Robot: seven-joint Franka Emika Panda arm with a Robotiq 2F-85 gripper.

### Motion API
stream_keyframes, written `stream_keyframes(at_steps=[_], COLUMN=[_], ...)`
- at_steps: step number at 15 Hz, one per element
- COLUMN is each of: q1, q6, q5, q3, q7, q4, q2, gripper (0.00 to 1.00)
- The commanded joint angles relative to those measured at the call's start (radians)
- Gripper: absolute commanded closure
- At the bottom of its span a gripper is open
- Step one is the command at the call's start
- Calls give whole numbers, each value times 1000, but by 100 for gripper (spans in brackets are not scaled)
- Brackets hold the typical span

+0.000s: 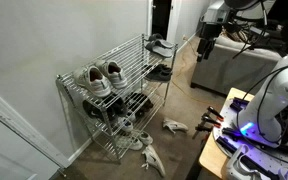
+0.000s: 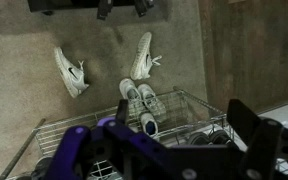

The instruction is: Move the white pair of shoes to the second shelf

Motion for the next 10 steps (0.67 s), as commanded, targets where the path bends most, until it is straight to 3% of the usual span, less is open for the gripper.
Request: stream_keyframes(at_steps=[1, 7, 10], q1=[-21, -21, 1], q6=[-4, -4, 41], q5=[10, 10, 11], q3=[18, 18, 75], q7=[-10, -10, 37], q4=[2, 2, 37], q2=[2, 2, 51], gripper=[0, 0, 0])
